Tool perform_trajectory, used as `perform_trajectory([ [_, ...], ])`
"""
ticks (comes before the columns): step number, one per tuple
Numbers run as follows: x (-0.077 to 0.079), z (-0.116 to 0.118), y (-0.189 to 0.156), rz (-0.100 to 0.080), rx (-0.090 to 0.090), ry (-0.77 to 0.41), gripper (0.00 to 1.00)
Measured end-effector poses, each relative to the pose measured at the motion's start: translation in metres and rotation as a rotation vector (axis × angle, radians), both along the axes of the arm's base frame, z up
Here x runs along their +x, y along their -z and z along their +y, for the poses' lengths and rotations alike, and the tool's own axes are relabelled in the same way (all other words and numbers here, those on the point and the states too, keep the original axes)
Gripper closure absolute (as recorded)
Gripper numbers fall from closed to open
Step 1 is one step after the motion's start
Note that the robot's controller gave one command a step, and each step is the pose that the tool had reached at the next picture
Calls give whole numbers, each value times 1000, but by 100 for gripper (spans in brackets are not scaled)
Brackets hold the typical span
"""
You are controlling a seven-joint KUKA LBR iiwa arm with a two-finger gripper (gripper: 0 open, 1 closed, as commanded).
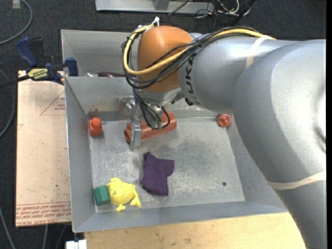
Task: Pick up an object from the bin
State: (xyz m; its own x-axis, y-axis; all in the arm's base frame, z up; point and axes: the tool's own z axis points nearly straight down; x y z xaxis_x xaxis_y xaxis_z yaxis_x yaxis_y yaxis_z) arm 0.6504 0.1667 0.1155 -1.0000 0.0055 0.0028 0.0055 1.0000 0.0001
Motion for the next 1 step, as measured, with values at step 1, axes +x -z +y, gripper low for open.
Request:
perform_trajectory([
  [1,6,-31,5,-17,7,-148,0],
])
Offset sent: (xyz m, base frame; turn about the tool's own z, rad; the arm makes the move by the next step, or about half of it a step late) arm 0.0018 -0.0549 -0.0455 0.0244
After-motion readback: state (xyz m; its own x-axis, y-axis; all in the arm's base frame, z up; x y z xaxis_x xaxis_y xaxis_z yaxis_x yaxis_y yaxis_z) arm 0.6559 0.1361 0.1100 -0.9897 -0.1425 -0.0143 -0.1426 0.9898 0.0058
